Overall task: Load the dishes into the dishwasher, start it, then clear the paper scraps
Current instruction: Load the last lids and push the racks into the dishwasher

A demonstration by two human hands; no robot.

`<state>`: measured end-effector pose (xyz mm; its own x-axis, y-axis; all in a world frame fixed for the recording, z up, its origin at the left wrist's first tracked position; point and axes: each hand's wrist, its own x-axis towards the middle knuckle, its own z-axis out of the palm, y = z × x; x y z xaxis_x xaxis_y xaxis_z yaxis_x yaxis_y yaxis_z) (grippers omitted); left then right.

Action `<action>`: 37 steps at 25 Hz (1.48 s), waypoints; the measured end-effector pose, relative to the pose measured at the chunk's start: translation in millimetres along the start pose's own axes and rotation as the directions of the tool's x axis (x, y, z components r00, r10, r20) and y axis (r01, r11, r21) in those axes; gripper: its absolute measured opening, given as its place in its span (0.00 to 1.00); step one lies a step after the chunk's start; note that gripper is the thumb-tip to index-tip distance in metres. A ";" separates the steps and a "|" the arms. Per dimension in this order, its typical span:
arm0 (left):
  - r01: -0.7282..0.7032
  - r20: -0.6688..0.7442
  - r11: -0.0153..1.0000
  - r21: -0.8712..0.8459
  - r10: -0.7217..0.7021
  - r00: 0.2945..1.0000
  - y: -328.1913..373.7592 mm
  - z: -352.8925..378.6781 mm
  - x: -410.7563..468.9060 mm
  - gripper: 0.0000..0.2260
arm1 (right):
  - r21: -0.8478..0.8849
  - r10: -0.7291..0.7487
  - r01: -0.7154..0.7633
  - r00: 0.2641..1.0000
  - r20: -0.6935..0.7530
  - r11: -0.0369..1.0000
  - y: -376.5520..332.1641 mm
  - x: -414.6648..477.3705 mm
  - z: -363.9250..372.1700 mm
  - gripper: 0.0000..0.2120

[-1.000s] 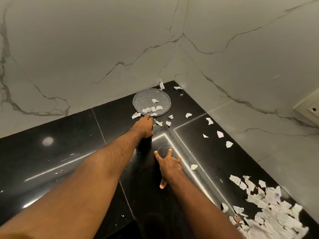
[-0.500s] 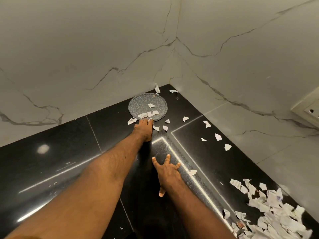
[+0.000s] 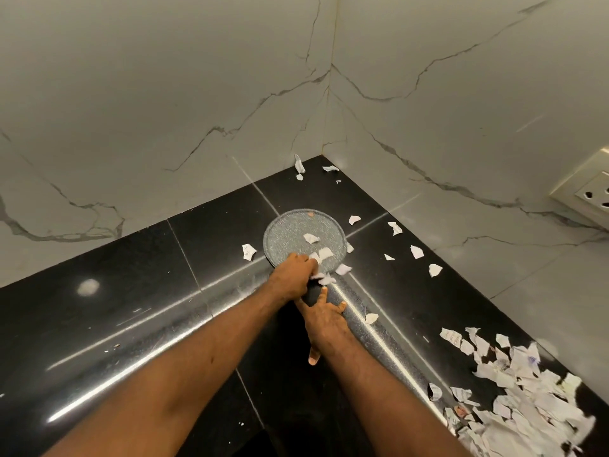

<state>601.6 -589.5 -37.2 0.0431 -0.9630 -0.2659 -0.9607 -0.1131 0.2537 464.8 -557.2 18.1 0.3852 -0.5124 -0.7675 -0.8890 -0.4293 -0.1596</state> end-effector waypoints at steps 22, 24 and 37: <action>0.366 0.279 -0.022 -0.930 -0.691 0.667 -13.5 -29.6 6.3 0.07 | -0.052 -0.006 0.005 1.000 -0.018 0.999 0.0 5.9 2.8 0.66; 0.243 0.262 -0.120 -0.963 -0.639 0.723 -2.8 -39.2 -1.1 0.11 | -0.054 -0.005 0.003 1.000 -0.028 0.999 -0.1 4.8 2.8 0.65; -0.261 -0.462 0.926 -0.273 0.112 0.880 65.8 -65.8 -84.7 0.11 | -0.033 -0.073 0.067 0.977 -0.200 0.997 8.9 33.7 31.6 0.40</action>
<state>552.8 -531.5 63.2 0.0573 -0.9728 0.2246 -0.8257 0.0803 0.5584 462.0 -554.8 -28.8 0.4905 -0.6181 -0.6143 -0.8522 -0.4874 -0.1901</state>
